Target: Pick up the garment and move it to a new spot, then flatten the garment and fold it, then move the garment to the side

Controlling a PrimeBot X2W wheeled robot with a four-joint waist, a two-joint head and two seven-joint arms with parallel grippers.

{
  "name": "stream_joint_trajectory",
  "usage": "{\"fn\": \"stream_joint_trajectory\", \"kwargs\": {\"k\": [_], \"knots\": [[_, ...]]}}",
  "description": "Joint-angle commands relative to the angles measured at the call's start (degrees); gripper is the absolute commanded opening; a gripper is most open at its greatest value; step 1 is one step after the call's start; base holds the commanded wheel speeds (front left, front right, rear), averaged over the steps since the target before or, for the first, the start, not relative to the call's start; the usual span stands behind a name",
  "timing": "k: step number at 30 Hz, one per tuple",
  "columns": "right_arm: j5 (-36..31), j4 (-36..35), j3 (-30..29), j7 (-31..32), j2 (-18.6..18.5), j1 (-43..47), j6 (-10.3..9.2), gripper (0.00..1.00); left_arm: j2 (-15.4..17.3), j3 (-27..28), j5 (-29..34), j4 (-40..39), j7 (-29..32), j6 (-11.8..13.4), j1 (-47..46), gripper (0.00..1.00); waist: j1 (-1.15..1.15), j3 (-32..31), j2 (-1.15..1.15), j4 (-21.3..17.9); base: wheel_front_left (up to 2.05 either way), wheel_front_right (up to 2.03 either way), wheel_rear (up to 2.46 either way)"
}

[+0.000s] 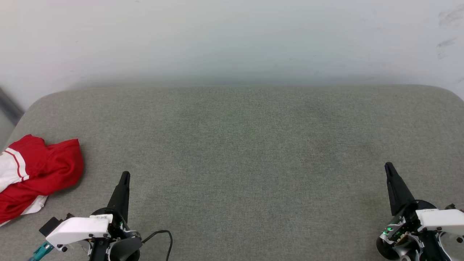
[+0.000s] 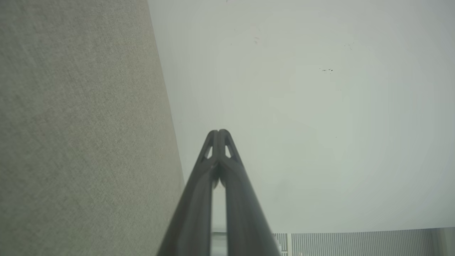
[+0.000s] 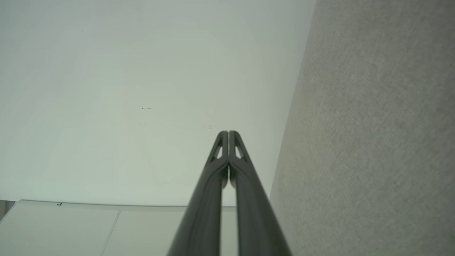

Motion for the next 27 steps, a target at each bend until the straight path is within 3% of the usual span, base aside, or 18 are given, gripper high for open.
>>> {"fn": "stream_joint_trajectory", "kwargs": {"k": [1,19,20,27], "knots": [[-0.34,0.09,-0.05,0.07,0.24,-0.68,0.00,0.00,-0.14,0.13,0.12,0.04,0.12,-0.20,-0.40,0.00,0.00,0.00,0.00,0.00,0.00,0.00,0.00],[-0.34,0.09,-0.05,0.07,0.24,-0.68,0.00,0.00,-0.14,0.11,0.11,0.03,0.11,-0.20,-0.40,0.00,0.00,0.00,0.00,0.00,0.00,0.00,0.00],[0.00,0.09,0.02,-0.02,0.00,0.08,0.00,1.00,-0.01,-0.03,-0.01,0.12,-0.02,0.01,0.06,1.00,0.00,0.00,0.00,0.00,0.00,0.00,0.00],[-0.75,-1.65,1.35,-1.77,0.01,0.54,0.01,1.00,0.00,-2.26,0.19,-1.31,-1.95,0.01,-0.22,1.00,0.00,0.02,0.00,-0.02,0.00,0.00,0.00]]}}
